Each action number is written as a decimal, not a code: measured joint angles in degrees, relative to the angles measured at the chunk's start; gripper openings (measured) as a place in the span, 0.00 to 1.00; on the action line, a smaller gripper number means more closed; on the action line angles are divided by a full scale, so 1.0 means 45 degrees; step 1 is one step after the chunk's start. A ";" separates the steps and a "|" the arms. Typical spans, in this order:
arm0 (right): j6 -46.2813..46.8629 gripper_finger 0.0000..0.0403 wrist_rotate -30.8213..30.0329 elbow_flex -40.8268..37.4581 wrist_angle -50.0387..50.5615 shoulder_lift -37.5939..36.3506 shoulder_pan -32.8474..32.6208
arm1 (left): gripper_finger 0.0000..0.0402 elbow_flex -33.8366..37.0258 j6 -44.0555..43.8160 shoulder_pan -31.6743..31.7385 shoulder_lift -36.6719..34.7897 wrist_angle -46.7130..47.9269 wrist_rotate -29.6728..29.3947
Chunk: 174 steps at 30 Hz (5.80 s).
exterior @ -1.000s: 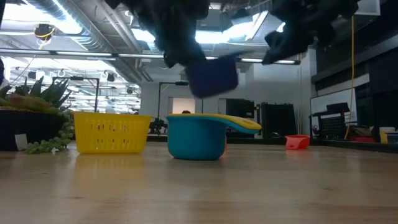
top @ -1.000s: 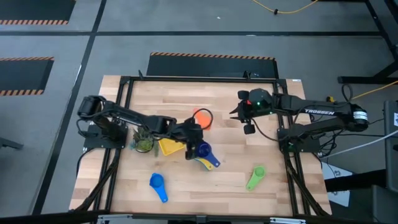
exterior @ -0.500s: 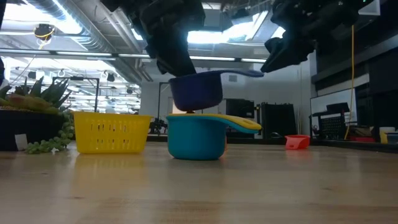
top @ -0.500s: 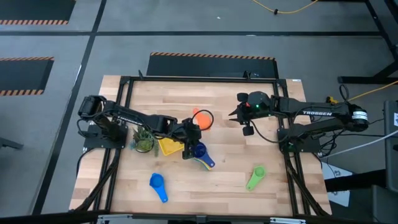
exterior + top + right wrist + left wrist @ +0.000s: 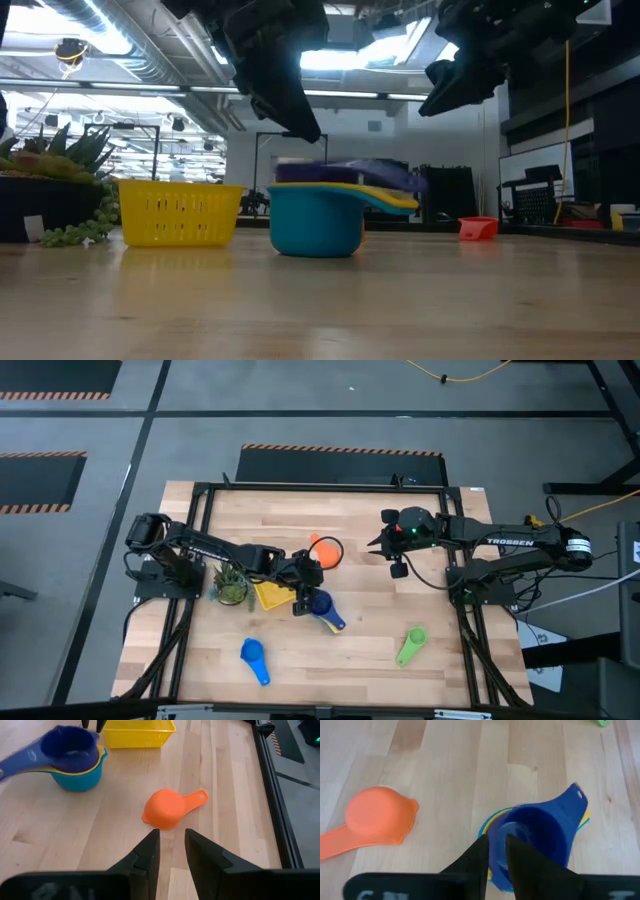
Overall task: Nest measuring cups in basket
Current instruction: Stack the dark blue measuring cup on top of the yellow measuring cup, then stack the orange measuring cup on top of the dark blue measuring cup
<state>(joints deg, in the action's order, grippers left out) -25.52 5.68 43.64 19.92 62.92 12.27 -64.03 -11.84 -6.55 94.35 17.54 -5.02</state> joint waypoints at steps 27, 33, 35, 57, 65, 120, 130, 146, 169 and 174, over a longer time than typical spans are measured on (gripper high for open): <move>-0.0005 0.24 -0.0003 0.0000 0.0005 0.0000 0.0000 | 0.21 0.0000 0.0007 0.2453 -0.0005 -0.1178 -0.1583; -0.0005 0.24 -0.0003 0.0000 0.0005 0.0000 0.0000 | 0.22 0.0000 -0.0018 0.4756 -0.0005 -0.1185 0.0731; -0.0006 0.24 -0.0003 0.0000 0.0005 0.0000 0.0000 | 0.21 0.0000 -0.0024 0.5481 -0.0005 -0.1180 0.1429; -0.0010 0.24 -0.0003 0.0000 0.0009 0.0000 0.0000 | 0.19 0.0024 -0.1674 0.8381 0.2556 -0.1470 0.4925; -0.0010 0.24 -0.0003 0.0000 0.0005 0.0000 -0.0005 | 0.19 0.0010 -0.1713 0.8465 0.2826 -0.1647 0.4461; -0.0010 0.24 -0.0003 0.0000 0.0010 0.0003 -0.0005 | 0.01 0.0024 -0.2723 0.8092 0.4333 -0.2439 0.8471; -0.0005 0.24 -0.0003 0.0000 0.0005 0.0000 -0.0005 | 0.01 0.0019 -0.2314 0.8089 0.4256 -0.3119 0.8417; 0.2362 0.24 -0.2035 0.0000 0.0058 -0.0010 0.0000 | 0.00 0.0010 -0.1194 0.7808 0.1245 -0.4013 0.7894; 0.7508 0.24 -0.2150 0.0005 -0.4369 0.0495 0.1863 | 0.00 0.0000 0.4195 0.2108 -0.4491 0.0598 -0.5465; 0.7984 0.24 -0.2150 0.0006 -0.6461 0.1111 0.2166 | 0.00 0.0000 0.4909 0.0620 -0.3905 0.1101 -0.8382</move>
<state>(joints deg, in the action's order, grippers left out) 10.41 -3.99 43.67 -9.15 67.92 22.02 -64.03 10.25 -3.75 76.77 22.50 -42.73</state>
